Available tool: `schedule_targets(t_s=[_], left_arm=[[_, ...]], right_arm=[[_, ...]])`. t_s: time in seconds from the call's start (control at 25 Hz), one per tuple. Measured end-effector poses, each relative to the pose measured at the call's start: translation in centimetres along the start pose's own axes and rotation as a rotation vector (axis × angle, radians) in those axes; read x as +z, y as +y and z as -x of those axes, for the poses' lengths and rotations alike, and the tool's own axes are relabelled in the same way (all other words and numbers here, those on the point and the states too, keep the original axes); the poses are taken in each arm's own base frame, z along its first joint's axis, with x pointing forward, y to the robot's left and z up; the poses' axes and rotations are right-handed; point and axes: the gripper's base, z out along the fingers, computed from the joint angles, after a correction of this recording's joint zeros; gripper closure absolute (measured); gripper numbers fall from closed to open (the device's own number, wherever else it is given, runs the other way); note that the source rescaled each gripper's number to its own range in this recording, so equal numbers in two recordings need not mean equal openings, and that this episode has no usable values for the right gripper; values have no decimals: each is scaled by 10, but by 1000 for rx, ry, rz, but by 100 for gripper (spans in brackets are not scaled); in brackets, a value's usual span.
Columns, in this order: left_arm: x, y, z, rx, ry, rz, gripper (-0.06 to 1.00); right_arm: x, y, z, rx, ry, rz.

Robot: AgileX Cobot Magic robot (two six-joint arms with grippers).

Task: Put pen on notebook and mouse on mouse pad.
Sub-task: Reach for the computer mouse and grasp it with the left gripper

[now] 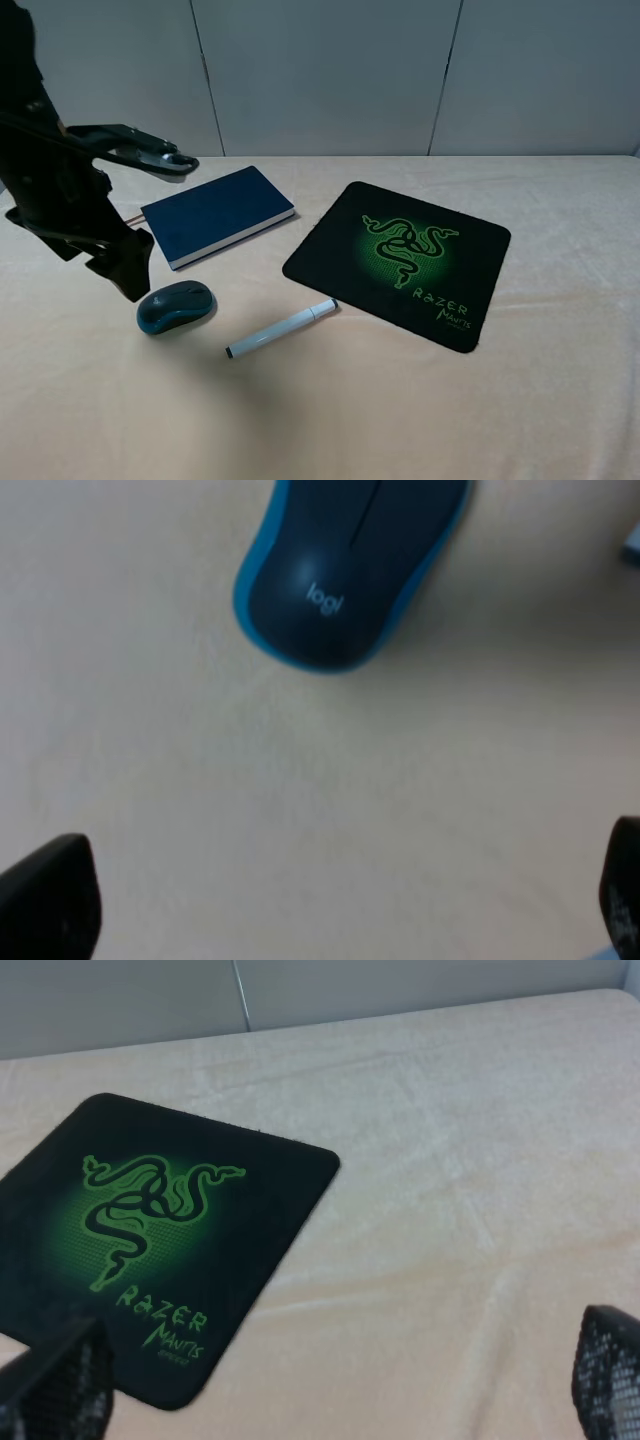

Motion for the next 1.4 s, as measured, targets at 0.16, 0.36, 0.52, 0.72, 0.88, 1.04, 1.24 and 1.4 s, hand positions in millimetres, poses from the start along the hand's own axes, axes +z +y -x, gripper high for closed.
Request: schedule_targets(t_s=[0.16, 0.36, 0.52, 0.72, 0.88, 1.04, 1.24, 1.4], left_arm=[[22, -4, 11, 55, 47, 4, -6], [43, -3, 23, 122, 50, 3, -6], [56, -2, 29, 159, 51, 6, -6], [73, -1, 35, 206, 62, 11, -6], [81, 0, 41, 241, 35, 19, -5], [90, 1, 45, 260, 17, 23, -5], [105, -12, 50, 341, 53, 41, -3], [107, -21, 53, 384, 45, 80, -2]], right_arm=[[0, 0, 0, 0, 0, 0], [0, 0, 0, 0, 0, 0], [0, 0, 0, 0, 0, 0], [0, 0, 0, 0, 0, 0], [0, 0, 0, 0, 0, 0], [0, 0, 0, 0, 0, 0], [0, 0, 0, 1, 0, 1], [0, 0, 0, 6, 0, 1]])
